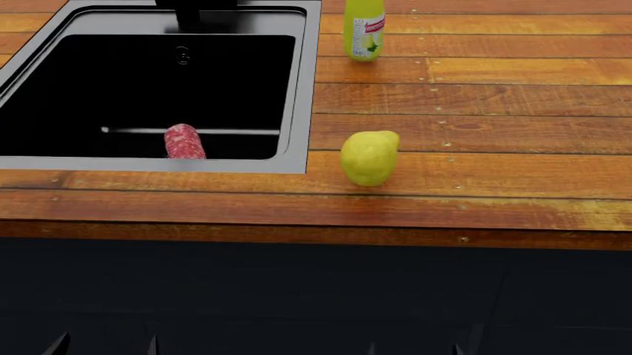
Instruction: Pick the pear from the counter and place it in the sink
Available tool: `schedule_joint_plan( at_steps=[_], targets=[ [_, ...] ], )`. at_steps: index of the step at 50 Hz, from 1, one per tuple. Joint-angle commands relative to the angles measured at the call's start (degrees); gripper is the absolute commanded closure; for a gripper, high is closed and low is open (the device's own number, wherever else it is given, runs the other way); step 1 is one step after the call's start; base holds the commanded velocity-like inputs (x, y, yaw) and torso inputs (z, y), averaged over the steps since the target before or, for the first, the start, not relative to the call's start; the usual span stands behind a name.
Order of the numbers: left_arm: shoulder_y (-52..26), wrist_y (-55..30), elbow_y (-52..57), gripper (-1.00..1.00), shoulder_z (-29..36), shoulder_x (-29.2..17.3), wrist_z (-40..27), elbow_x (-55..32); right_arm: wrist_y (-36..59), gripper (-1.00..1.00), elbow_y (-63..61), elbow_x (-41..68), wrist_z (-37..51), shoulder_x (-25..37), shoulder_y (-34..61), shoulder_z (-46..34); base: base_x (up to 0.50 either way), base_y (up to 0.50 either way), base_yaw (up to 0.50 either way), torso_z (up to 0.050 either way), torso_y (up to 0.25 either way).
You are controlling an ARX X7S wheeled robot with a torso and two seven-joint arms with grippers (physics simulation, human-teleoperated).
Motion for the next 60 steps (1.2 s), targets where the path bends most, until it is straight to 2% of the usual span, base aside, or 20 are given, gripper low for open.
schedule_joint_plan(
  at_steps=[1, 20, 34, 46, 54, 60],
  targets=[
    [0.0, 0.0, 0.0, -1.0, 0.6, -0.6, -0.6, -0.6, 0.0, -1.0, 0.0, 0.5, 0.7, 0.5, 0.0, 0.0, 0.0, 0.0, 0.0, 0.0, 0.0],
    [0.5, -2.6, 2.3, -1.0, 4.4, -3.3, -4.2, -2.6, -0.3, -1.0, -1.7, 3.2, 3.8, 3.5, -1.2, -3.6, 0.0, 0.0, 0.0, 0.0, 0.0],
    [-2.2, -18.0, 17.7, -1.0, 5.3, -6.0, -6.2, -1.9, 7.4, -1.0, -15.9, 3.0, 5.2, 6.0, -0.6, -5.4, 0.0, 0.0, 0.0, 0.0, 0.0],
    [-8.4, -24.8, 20.0, -1.0, 2.2, -9.5, -4.6, -5.2, 18.9, -1.0, -28.4, 2.8, 5.9, 9.3, 1.1, -4.6, 0.0, 0.0, 0.0, 0.0, 0.0],
    [-13.4, -37.1, 26.8, -1.0, -0.3, -13.6, -5.5, -5.1, 31.0, -1.0, -37.5, 4.7, 5.4, 11.7, 5.6, -2.5, 0.0, 0.0, 0.0, 0.0, 0.0],
    [-18.2, -46.5, 31.8, -1.0, -4.6, -15.9, -5.6, -6.8, 42.6, -1.0, -41.9, 7.0, 4.9, 13.0, 13.0, -1.2, 0.0, 0.0, 0.0, 0.0, 0.0]
  ],
)
